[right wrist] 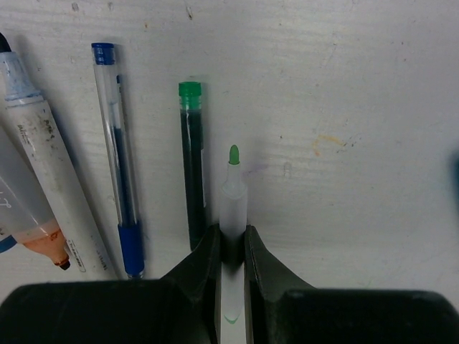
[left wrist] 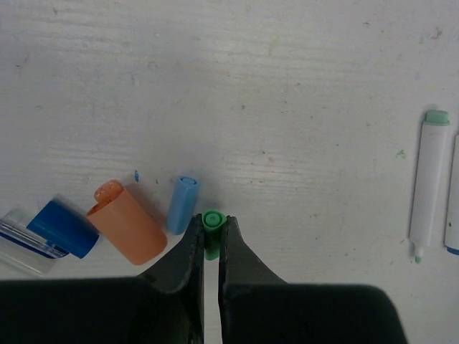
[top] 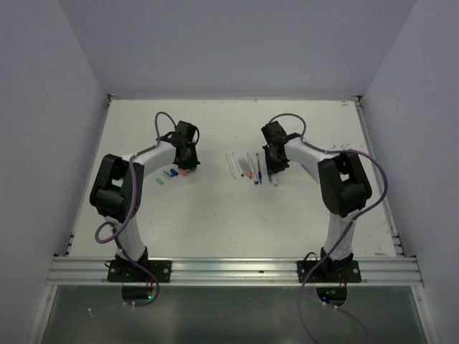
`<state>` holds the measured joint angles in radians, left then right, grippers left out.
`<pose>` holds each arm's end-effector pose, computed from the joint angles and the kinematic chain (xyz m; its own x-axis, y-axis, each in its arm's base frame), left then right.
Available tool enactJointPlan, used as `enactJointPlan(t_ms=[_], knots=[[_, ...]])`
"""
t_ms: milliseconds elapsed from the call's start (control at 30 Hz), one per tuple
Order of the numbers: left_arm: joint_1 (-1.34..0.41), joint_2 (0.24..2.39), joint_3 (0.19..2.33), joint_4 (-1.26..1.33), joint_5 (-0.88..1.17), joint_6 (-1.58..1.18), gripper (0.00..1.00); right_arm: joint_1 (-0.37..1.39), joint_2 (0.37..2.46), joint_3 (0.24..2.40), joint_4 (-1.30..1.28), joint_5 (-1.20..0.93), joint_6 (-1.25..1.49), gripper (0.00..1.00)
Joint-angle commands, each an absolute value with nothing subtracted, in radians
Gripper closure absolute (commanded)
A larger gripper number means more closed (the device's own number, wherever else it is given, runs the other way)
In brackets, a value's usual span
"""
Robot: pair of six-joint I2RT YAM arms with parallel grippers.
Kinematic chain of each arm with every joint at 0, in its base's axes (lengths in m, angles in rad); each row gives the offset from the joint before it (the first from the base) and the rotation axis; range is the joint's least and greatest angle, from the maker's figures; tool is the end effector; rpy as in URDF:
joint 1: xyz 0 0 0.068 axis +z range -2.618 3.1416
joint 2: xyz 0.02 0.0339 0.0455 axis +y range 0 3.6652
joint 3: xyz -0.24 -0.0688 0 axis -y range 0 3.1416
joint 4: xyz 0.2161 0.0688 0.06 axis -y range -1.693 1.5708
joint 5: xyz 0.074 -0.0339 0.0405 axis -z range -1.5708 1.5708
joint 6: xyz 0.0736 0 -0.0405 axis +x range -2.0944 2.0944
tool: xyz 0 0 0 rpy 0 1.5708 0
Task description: Open the pen caps
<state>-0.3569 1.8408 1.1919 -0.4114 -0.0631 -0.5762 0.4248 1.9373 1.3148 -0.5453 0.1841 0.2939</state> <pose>0.3432 -0.1230 0.1334 -0.8598 -0.2597 -0.4397 -0.1772 0.9592 -0.2201 0.3463 0.1418 0.1257 -0.9006 -0.0948 -0.4241 -0.0824 0.9955 -0.0476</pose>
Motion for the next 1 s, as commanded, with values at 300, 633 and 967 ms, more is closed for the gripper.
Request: enactJointPlan(t_ms=[300,633,967], knots=[[-0.359,1.893,1.230,-0.446,-0.164,-0.535,0.82,0.422,1.945,1.359,-0.526,0.097,0.284,0.92],[-0.359,1.858,1.220,-0.430,-0.150,-0.543,0.63,0.422,1.910,1.356,-0.525,0.115,0.293,0.83],[-0.362,1.781,1.213,-0.402,-0.092,-0.537,0.37,0.422,1.824,1.350,-0.538,0.158,0.314,0.65]])
